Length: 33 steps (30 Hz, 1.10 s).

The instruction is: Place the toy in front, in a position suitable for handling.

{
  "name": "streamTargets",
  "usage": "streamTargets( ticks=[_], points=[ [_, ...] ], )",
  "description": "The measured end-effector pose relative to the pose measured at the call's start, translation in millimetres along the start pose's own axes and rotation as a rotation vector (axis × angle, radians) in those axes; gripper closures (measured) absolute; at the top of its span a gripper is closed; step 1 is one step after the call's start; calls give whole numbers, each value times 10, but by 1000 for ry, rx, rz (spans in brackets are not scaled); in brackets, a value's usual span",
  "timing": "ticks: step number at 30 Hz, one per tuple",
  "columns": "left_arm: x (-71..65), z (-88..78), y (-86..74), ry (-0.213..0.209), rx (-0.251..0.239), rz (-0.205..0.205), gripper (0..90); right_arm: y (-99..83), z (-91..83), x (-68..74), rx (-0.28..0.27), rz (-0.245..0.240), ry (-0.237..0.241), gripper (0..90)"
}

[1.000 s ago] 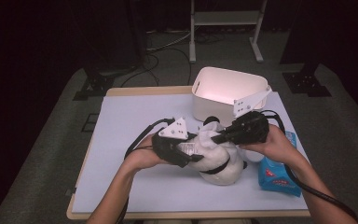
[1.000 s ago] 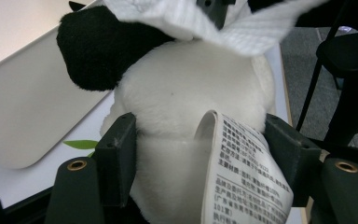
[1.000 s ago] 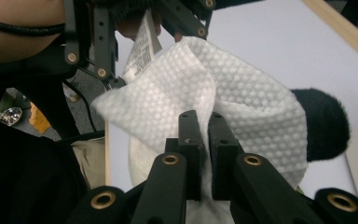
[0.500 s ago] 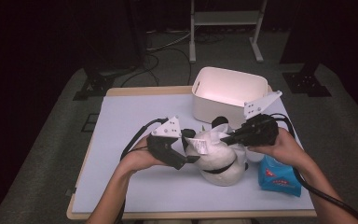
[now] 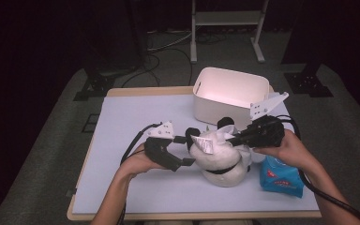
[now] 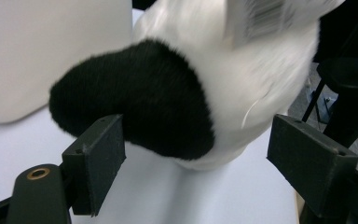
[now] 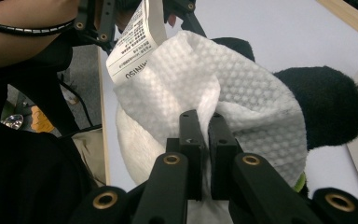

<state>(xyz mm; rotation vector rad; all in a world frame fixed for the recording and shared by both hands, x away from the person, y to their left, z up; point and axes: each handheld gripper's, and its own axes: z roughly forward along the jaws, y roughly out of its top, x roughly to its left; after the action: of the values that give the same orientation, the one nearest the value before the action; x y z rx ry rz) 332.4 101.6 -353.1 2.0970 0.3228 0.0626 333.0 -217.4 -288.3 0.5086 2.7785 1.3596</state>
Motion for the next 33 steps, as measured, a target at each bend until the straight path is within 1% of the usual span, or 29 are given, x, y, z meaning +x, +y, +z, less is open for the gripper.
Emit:
streamTargets(
  ticks=[2, 4, 7, 8, 9, 10, 13, 14, 15, 16, 18, 21, 24, 28, 32, 33],
  points=[
    [12, 27, -22, -11, 21, 0, 173, -6, -2, -1, 0, -1, 3, 863],
    [20, 59, -42, -25, 30, -5, 173, -7, -4, 3, 1, -5, 3, 863],
    [13, 147, -72, -46, 57, -4, 172, -13, -6, 1, -2, -8, 6, 863],
    [14, 178, -80, -57, 66, 0, 157, -15, -8, 0, -1, -5, 9, 863],
    [13, 212, -87, -64, 67, -3, 156, -17, -7, 0, -2, -5, 10, 863],
    [9, 249, -95, -72, 66, -6, 156, -15, -6, 2, -2, -5, 10, 863],
    [3, 333, -102, -87, 41, -10, 156, -9, 1, 5, -1, -8, 13, 863],
    [6, 336, -100, -88, 30, -10, 161, -7, 0, 10, -2, -8, 14, 863],
    [13, 332, -98, -92, 22, -15, 185, -8, -2, 11, -4, -9, 15, 863],
    [17, 327, -99, -95, 9, -29, 202, -12, -7, 12, -5, -8, 17, 863],
    [11, 314, -84, -86, -3, -27, 230, -32, -22, 5, -22, -3, 27, 863],
    [-22, 301, -33, -72, 1, -15, 252, -68, -40, -17, -50, 8, 38, 863],
    [-42, 270, 7, -64, 5, -6, 268, -74, -49, -12, -67, 8, 49, 863],
    [-55, 215, 32, -49, 6, 2, 276, -52, -43, -2, -80, 3, 56, 863],
    [-63, 107, 61, -28, 3, 14, 278, -37, -24, -5, -88, 1, 57, 863],
    [-66, 89, 65, -25, 7, 17, 278, -35, -14, -7, -95, 6, 65, 863]
  ],
)
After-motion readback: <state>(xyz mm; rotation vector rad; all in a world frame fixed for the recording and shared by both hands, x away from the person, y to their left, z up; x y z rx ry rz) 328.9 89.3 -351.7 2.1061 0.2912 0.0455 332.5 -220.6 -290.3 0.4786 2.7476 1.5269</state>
